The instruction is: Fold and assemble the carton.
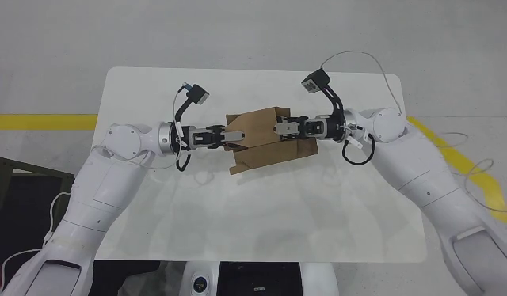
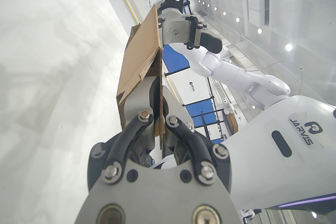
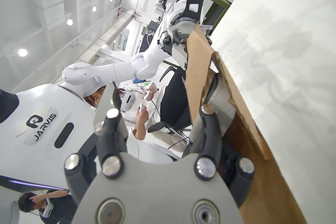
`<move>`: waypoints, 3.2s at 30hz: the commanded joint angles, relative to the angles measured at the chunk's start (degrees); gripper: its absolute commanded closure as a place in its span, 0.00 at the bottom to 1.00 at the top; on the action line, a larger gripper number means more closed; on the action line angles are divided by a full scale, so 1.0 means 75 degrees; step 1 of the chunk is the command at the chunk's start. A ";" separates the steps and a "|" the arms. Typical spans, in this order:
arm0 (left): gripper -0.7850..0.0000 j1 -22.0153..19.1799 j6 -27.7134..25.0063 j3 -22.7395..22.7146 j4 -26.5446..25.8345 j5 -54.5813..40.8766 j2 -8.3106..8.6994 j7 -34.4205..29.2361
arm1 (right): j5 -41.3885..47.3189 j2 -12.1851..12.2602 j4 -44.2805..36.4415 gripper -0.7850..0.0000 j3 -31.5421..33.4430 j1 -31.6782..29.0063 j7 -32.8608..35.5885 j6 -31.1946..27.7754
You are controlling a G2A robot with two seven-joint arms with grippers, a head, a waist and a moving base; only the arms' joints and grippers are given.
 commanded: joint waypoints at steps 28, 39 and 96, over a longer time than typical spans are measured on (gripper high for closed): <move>1.00 0.0084 0.0058 0.0019 -0.0070 -0.0244 -0.0018 -0.0207 | -0.0478 -0.0294 0.0485 0.80 -0.0522 0.0368 0.0094 0.0094; 0.09 0.0093 0.0085 -0.0051 -0.0098 -0.0341 -0.0004 -0.0374 | -0.0385 -0.0318 0.0558 1.00 -0.0626 0.0393 0.0101 0.0101; 0.00 -0.0206 0.0392 0.0143 -0.0487 -0.0981 -0.0294 0.0018 | -0.1042 -0.0696 0.0830 1.00 -0.0522 0.0383 -0.0158 -0.0156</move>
